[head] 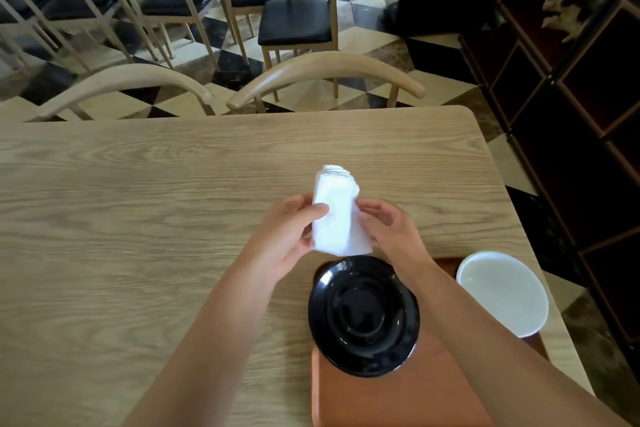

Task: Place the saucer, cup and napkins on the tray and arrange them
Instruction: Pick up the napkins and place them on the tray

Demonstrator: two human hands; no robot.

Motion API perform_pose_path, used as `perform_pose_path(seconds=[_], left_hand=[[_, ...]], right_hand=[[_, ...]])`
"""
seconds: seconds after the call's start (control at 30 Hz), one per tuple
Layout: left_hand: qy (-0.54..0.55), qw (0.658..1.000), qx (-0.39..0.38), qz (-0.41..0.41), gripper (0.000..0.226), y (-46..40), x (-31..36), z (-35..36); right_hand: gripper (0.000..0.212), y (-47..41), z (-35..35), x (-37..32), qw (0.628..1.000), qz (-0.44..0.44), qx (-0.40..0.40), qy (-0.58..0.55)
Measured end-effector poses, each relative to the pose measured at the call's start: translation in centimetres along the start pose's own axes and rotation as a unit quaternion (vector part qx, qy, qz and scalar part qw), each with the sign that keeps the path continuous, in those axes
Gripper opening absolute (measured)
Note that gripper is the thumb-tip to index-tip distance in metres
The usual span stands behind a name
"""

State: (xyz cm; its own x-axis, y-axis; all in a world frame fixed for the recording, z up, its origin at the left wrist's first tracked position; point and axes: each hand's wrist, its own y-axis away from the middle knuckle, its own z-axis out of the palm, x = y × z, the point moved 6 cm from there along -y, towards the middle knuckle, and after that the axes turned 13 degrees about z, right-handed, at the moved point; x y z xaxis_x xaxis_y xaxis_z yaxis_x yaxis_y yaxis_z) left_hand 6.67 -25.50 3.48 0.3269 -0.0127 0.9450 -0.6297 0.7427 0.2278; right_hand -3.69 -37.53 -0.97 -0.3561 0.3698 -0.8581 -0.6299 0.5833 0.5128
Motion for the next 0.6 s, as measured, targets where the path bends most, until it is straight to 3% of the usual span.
perform_pose_path(seconds=[0.1,0.17,0.3,0.47,0.6], left_hand=[[0.042,0.999,-0.018,0.018,0.024,2.7,0.8,1.2],[0.027,0.999,0.002,0.045,0.024,4.6,1.1,1.8],[-0.088,0.992,0.026,0.088,0.023,8.9,0.0,4.3],[-0.148,0.977,0.072,0.137,0.029,12.7,-3.2,8.3],[-0.234,0.953,0.053,0.183,0.032,15.5,-5.5,11.2]], right_hand=[[0.017,3.3,-1.4,-0.8,0.998,-0.020,-0.032,-0.049],[0.023,5.8,-3.1,-1.7,0.997,-0.057,-0.008,-0.046],[0.036,11.8,-8.0,-1.9,0.993,-0.099,0.068,-0.015],[0.026,16.4,-12.5,1.5,0.985,-0.084,0.136,0.060],[0.023,18.7,-15.6,4.2,0.982,-0.073,0.130,0.117]])
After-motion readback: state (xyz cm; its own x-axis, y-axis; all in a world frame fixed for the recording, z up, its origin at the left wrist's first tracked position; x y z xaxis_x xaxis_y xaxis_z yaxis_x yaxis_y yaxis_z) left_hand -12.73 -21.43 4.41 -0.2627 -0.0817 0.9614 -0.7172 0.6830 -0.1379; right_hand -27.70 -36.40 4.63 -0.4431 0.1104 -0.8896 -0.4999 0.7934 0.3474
